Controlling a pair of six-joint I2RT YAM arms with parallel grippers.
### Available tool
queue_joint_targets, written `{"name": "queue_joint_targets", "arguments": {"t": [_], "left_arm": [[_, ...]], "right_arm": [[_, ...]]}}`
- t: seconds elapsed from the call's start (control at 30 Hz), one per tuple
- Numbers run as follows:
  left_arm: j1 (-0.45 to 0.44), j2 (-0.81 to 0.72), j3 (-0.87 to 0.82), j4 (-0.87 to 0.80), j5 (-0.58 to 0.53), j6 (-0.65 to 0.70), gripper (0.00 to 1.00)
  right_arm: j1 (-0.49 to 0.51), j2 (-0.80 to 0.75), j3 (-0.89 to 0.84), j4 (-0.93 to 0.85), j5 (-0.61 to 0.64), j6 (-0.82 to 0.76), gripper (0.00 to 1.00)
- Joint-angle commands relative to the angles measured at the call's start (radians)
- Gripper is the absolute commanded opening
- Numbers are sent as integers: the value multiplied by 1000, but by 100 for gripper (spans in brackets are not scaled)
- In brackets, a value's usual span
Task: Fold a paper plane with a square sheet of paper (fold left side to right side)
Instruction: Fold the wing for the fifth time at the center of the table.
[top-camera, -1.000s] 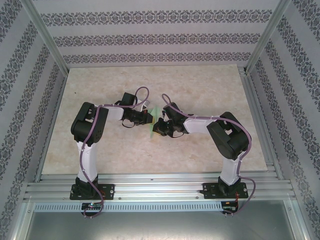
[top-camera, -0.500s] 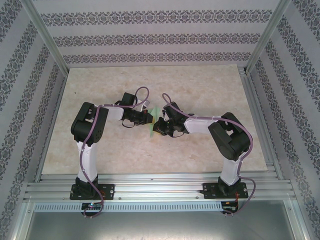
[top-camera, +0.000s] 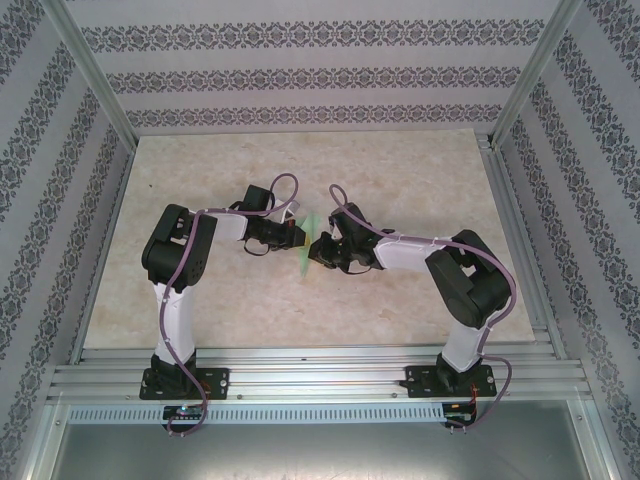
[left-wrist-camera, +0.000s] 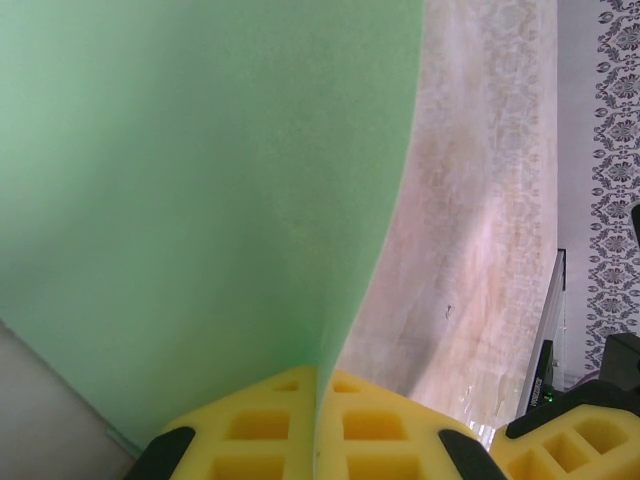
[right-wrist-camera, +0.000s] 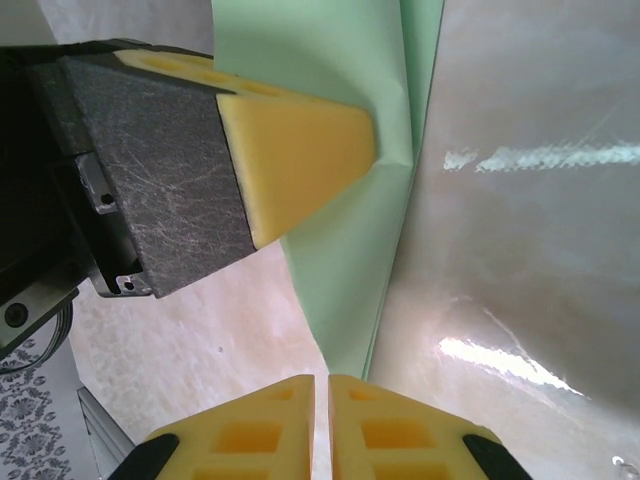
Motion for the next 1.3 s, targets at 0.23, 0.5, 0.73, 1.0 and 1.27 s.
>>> {"name": "queue_joint_targets", "arguments": {"t": [0.23,0.5,0.73,1.0,1.27], "left_arm": [[11,17,3,14,-42,30,1],[11,17,4,15,-42,30,1],[12,18,4,14,-42,29,2],[12,21,4,16,-43,29,2],[11,19,3,16,-43,29,2]], "right_arm": [[16,56,19,51,4,13,12],[23,76,27,74,-2,24,13],[24,94,38,96,-2,35,13],[24,106,54,115,4,42,13],[26,125,59,122,9,47,14]]}}
